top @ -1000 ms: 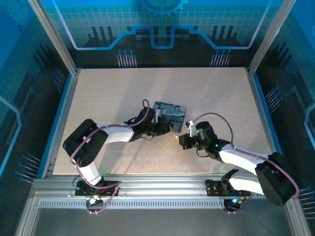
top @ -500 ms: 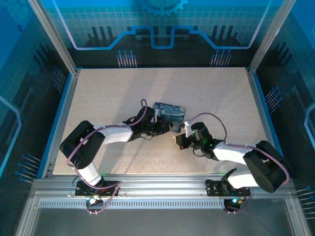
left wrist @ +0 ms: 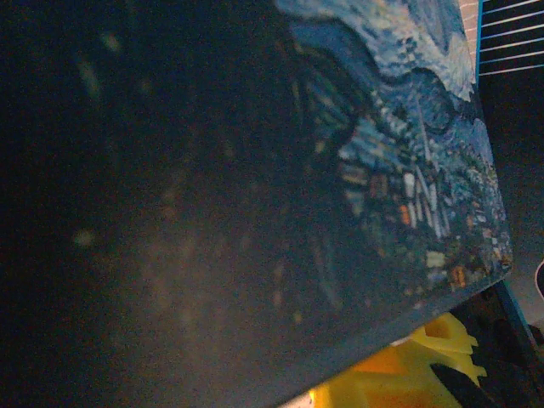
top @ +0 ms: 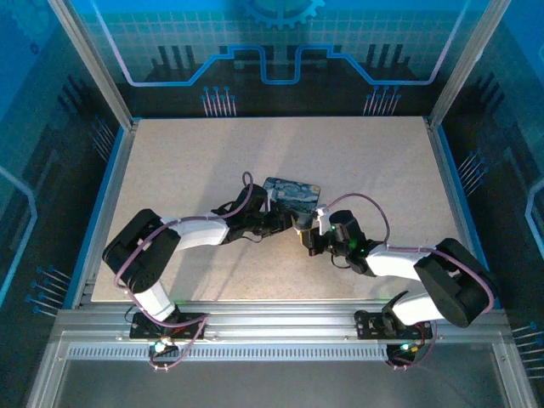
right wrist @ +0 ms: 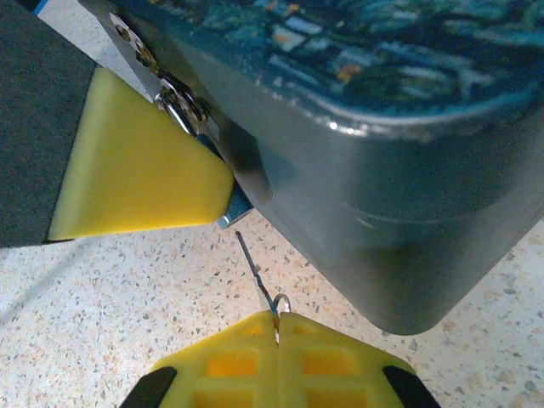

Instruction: Unlock a padlock with a key

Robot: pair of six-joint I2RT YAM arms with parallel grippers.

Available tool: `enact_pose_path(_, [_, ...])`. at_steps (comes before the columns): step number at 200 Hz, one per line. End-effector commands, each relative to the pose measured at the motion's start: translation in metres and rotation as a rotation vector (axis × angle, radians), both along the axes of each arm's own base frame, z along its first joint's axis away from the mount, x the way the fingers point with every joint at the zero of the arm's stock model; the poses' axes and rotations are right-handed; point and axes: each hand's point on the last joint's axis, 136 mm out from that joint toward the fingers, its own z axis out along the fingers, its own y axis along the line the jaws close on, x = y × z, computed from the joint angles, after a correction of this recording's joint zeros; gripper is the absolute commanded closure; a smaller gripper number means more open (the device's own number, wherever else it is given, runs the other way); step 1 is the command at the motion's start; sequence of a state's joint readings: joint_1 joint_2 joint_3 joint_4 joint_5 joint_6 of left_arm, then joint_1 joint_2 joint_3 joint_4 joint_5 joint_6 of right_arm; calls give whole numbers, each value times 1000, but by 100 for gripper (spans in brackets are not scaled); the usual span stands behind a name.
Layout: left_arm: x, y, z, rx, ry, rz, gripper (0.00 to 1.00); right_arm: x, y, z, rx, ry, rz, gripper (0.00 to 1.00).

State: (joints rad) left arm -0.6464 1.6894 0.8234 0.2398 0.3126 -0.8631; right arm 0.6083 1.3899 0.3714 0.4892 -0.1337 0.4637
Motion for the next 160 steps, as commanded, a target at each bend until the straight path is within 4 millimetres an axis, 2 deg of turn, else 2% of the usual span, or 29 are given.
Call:
enact_pose_path(1, [-1, -7, 23, -49, -31, -24, 84, 3, 3, 3, -5, -37, 8, 99])
enact_pose_path(160, [-3, -8, 21, -48, -19, -30, 84, 11, 10, 15, 16, -84, 23, 99])
